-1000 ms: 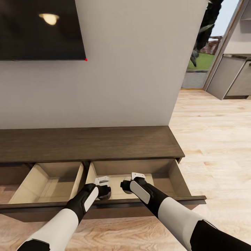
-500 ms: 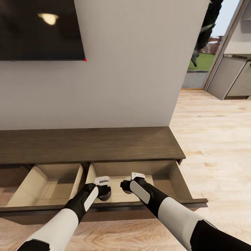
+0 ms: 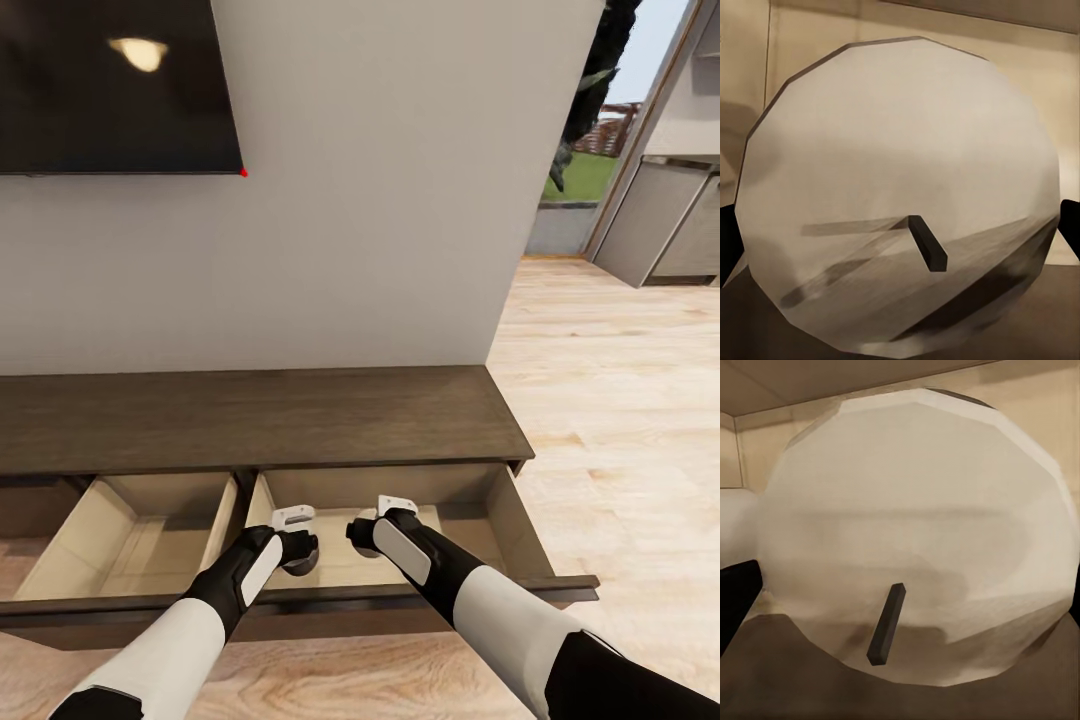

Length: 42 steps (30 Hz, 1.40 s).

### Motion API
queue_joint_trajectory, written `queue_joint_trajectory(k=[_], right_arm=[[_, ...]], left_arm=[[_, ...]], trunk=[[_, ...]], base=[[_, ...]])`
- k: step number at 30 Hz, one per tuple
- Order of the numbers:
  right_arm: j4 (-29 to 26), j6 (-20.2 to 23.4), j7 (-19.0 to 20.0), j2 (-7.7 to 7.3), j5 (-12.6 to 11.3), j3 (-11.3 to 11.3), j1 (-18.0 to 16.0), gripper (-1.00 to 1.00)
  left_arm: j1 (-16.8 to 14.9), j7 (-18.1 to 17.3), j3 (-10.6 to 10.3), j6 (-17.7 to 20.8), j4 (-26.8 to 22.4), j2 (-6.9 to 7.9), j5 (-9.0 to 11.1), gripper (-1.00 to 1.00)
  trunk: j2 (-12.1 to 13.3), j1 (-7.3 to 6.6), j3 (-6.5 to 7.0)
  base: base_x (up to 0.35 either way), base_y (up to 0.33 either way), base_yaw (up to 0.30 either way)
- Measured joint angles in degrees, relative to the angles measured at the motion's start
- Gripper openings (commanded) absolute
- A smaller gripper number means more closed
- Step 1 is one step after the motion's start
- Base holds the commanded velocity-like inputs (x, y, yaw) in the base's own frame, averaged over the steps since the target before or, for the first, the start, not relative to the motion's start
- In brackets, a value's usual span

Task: Place each of the two pumpkins and all three candles from the living room inside a cabinet in the living room (use any cabinet), then make sure every cabinet is closed, and position the cauldron so it is next to a table in the living room.

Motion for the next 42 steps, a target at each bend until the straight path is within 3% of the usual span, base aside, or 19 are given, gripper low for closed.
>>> queue_joint_trajectory(k=[8,24,35,42], right_arm=[[2.5,0.4,-0.2,0.0,-0.1,0.0,0.0,-1.0],[2.9,0.4,-0.1,0.0,0.0,-0.1,0.0,-1.0],[2.9,0.0,0.0,0.0,0.0,0.0,0.0,-1.0],[2.8,-0.2,0.0,0.02,0.0,0.0,0.0,-1.0]], left_arm=[[0.0,0.0,0.0,0.0,0.0,0.0,0.0,-1.0],[0.0,0.0,0.0,-0.1,0.0,-0.01,0.0,-1.0],[0.0,-0.1,-0.2,-3.0,0.1,0.0,-0.1,-1.0],[0.0,0.0,-0.3,-4.3,0.2,-0.01,-0.1,-1.0]], trunk=[[0.0,0.0,0.0],[-5.6,3.07,-2.51],[-5.6,3.07,-2.51],[-8.4,4.61,-3.77]], base=[[0.0,0.0,0.0],[0.0,0.0,0.0],[0.0,0.0,0.0],[0.0,0.0,0.0]])
